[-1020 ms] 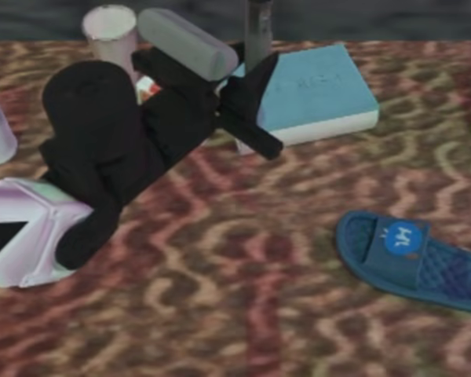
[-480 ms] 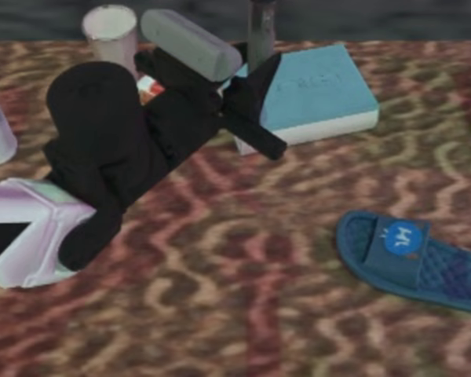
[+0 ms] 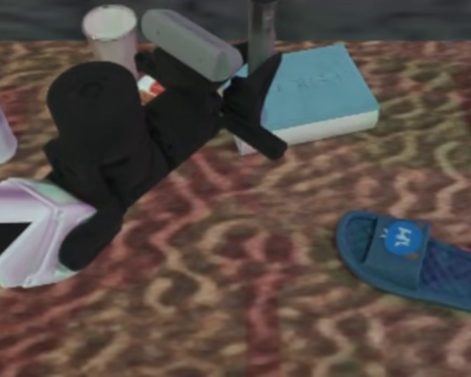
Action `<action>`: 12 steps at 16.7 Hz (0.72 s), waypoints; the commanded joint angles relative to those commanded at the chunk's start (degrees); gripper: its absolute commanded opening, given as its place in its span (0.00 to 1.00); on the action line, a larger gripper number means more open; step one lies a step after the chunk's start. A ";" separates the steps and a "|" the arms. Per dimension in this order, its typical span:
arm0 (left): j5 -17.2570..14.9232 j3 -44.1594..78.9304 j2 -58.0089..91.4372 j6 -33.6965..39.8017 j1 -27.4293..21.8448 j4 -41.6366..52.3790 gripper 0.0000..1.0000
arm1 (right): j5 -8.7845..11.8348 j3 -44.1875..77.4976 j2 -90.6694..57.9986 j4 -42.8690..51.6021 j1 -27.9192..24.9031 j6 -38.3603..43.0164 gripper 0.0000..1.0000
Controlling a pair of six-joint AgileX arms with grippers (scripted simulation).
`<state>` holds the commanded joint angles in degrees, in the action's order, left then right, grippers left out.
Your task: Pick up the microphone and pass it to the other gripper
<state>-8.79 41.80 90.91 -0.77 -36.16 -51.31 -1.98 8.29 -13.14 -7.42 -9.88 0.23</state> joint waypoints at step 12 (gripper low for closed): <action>0.00 0.00 0.00 0.00 0.00 0.00 0.00 | -6.65 25.70 -51.42 -22.96 -31.10 1.07 1.00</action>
<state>-8.79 41.80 90.91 -0.77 -36.16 -51.31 -8.63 33.98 -64.56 -30.38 -40.98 1.30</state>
